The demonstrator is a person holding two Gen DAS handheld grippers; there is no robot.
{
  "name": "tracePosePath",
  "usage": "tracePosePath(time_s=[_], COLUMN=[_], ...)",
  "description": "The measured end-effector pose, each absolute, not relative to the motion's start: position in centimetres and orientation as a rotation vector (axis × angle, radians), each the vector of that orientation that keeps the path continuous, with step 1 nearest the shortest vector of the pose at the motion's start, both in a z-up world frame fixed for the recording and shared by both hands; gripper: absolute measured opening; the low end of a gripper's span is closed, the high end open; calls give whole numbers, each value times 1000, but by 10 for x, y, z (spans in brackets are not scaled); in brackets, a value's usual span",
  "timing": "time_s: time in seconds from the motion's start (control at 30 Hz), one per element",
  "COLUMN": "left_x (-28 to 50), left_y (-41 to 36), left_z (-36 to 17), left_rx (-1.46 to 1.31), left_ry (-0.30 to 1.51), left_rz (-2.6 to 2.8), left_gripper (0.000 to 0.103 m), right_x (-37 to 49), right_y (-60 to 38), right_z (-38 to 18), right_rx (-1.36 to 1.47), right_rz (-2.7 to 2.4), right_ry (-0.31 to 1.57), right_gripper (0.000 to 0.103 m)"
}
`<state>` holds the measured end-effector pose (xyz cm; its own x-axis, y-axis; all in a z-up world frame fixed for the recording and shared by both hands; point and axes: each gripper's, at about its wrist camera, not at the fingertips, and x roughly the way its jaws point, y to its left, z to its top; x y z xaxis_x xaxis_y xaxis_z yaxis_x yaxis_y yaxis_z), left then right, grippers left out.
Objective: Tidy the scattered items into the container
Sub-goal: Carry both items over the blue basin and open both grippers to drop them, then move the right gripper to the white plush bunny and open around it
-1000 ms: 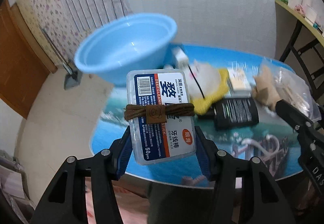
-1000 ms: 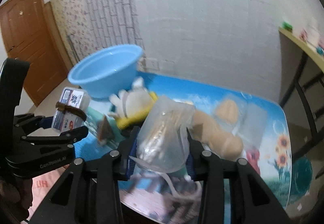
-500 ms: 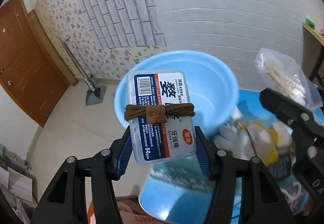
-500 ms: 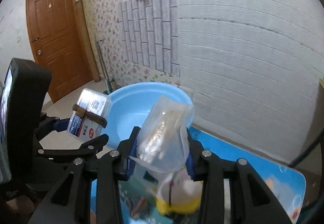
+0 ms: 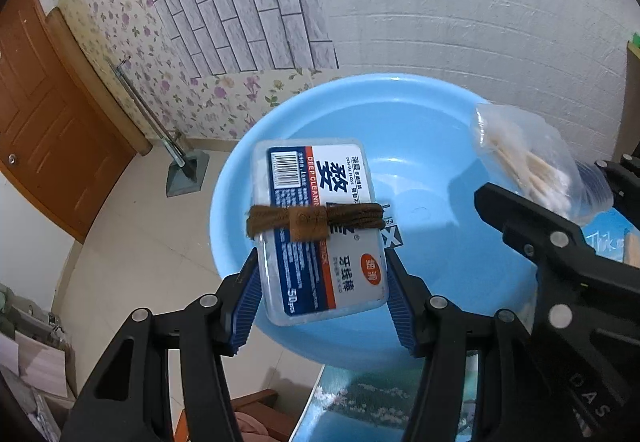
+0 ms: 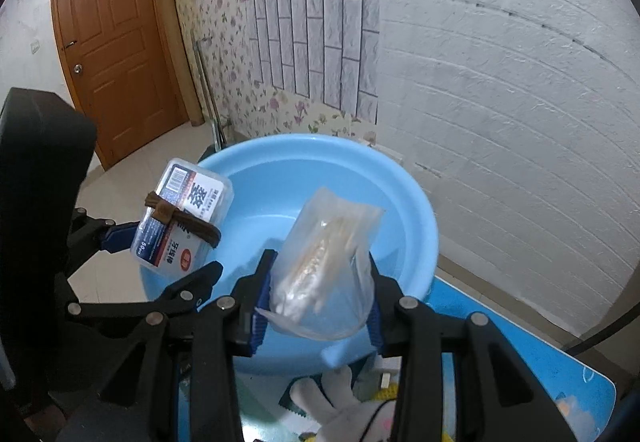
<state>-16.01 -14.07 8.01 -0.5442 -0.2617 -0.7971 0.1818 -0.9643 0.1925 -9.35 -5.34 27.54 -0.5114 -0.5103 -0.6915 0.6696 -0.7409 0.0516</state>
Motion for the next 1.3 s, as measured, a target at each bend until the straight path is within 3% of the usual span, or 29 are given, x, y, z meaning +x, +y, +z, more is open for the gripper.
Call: tracePosePath(time_s=[0.23,1.03,1.3], left_x=[-158,-114,-112], left_y=[-137,-104,-107], left_z=[78,102,107], left_rx=[1336,1276,1262], left_ry=[-140,-157,-154], left_rz=[-2547,-2650,-2631], left_gripper=[58,71,71], right_x=[-99,-52,-61], right_y=[-58,58,18], right_z=[275,298,322], right_rx=[925,904,768], right_rz=[-2243,-2359,-2305], right_ry=[308,231,266], right_gripper=[53,55,55])
